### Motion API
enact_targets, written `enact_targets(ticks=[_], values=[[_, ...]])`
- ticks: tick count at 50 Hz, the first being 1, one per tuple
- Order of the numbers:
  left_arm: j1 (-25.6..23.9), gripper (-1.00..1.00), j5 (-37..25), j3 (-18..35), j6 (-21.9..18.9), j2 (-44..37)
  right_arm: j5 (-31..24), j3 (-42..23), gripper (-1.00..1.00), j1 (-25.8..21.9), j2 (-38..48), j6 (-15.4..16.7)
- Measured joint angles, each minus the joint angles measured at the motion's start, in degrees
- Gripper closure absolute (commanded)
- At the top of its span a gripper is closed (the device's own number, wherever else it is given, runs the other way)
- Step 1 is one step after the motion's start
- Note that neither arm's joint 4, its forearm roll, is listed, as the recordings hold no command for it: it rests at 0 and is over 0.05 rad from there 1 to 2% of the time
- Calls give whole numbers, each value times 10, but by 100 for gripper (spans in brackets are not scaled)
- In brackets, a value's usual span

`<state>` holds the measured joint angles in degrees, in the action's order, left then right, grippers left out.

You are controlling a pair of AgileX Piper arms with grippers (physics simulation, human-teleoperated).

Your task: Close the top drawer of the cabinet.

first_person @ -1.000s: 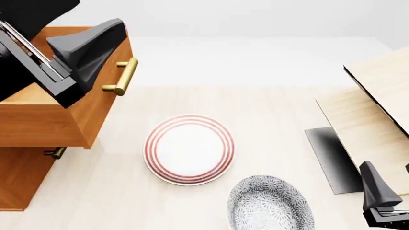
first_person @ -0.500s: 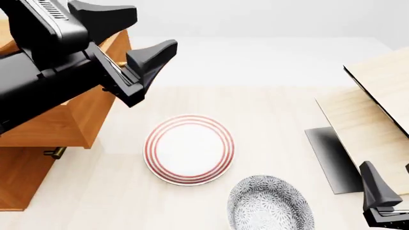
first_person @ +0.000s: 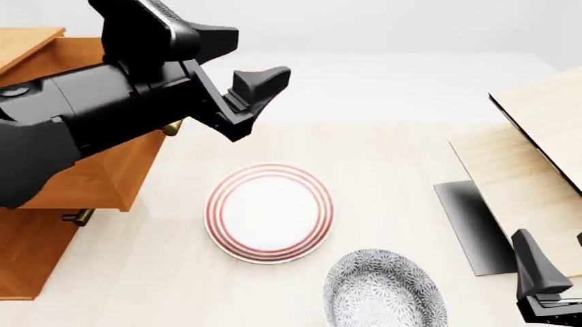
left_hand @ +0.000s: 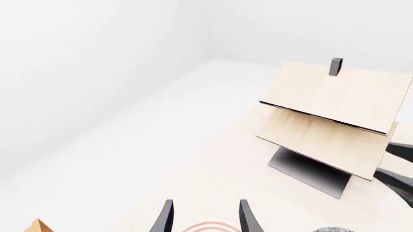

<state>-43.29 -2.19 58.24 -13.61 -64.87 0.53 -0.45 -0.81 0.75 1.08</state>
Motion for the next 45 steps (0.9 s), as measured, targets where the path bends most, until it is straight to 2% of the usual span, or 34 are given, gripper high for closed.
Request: enact_targets(ticks=[19, 45], values=[[-6, -100, -11, 22, 56, -69, 0, 0, -100, 0, 0, 0], [25, -100, 40, 2, 87, -157, 0, 0, -100, 0, 0, 0]])
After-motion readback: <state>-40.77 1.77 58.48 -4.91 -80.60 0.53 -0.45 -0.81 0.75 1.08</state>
